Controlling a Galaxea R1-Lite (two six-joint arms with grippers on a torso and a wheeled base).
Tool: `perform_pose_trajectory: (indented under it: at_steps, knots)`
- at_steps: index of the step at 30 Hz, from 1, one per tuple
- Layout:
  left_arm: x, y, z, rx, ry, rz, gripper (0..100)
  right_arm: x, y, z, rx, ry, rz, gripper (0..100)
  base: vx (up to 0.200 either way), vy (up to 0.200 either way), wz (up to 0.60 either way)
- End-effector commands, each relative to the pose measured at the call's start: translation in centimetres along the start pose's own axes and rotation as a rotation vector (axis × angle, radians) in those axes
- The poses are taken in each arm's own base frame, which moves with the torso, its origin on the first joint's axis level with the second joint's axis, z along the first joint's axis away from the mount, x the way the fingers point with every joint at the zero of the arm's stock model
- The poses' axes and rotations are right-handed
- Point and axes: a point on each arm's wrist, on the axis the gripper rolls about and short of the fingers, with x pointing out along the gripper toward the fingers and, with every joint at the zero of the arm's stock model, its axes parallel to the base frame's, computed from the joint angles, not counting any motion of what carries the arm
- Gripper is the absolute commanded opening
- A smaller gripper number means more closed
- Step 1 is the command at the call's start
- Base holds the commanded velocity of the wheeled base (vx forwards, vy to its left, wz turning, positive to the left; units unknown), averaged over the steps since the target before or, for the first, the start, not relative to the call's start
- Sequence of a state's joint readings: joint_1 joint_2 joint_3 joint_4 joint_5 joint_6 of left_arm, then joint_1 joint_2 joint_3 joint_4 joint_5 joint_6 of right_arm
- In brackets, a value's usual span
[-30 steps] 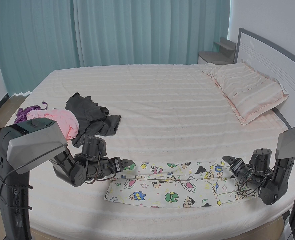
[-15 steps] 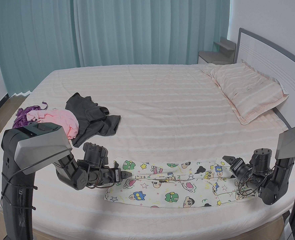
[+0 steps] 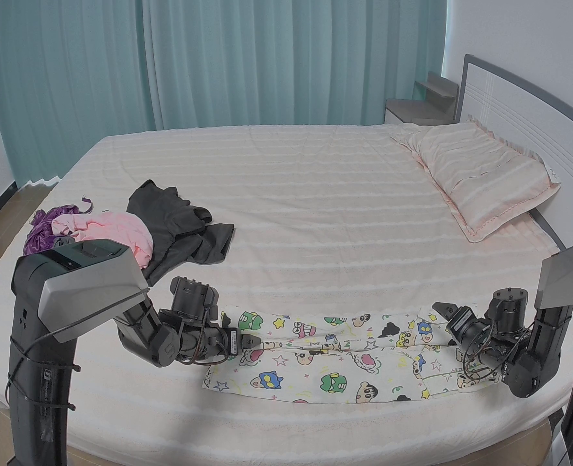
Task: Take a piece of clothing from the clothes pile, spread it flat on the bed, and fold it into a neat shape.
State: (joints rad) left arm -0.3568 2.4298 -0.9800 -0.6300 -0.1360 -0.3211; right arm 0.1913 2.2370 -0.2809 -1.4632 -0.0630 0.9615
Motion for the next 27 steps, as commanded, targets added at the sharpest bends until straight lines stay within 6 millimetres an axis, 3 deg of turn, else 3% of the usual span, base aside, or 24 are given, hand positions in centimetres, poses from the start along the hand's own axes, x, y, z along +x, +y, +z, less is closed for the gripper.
perform_pose_trajectory:
  at_steps: [1, 7, 8, 22, 27]
  knots:
    - [0.5, -0.4, -0.1, 0.006, 0.003, -0.008, 100, 0.1, -0.1, -0.1, 0.0, 0.003, -0.003, 100, 0.0, 0.0, 0.0]
    - [0.7, -0.3, -0.4, -0.001, 0.014, -0.002, 100, 0.1, -0.1, -0.1, 0.0, 0.003, -0.003, 100, 0.0, 0.0, 0.0]
    - [0.8, -0.2, -0.5, -0.001, 0.018, -0.001, 0, 0.0, 0.0, 0.0, 0.0, 0.001, 0.0, 100, 0.0, 0.0, 0.0]
    - [0.5, -0.1, -1.2, -0.027, 0.045, 0.011, 0, 0.2, -0.4, 0.2, 0.008, -0.004, -0.012, 100, 0.0, 0.0, 0.0]
    - [-1.4, -0.2, -0.5, -0.068, 0.023, 0.008, 0, 0.3, -0.7, 0.7, 0.017, -0.019, -0.019, 100, 0.0, 0.0, 0.0]
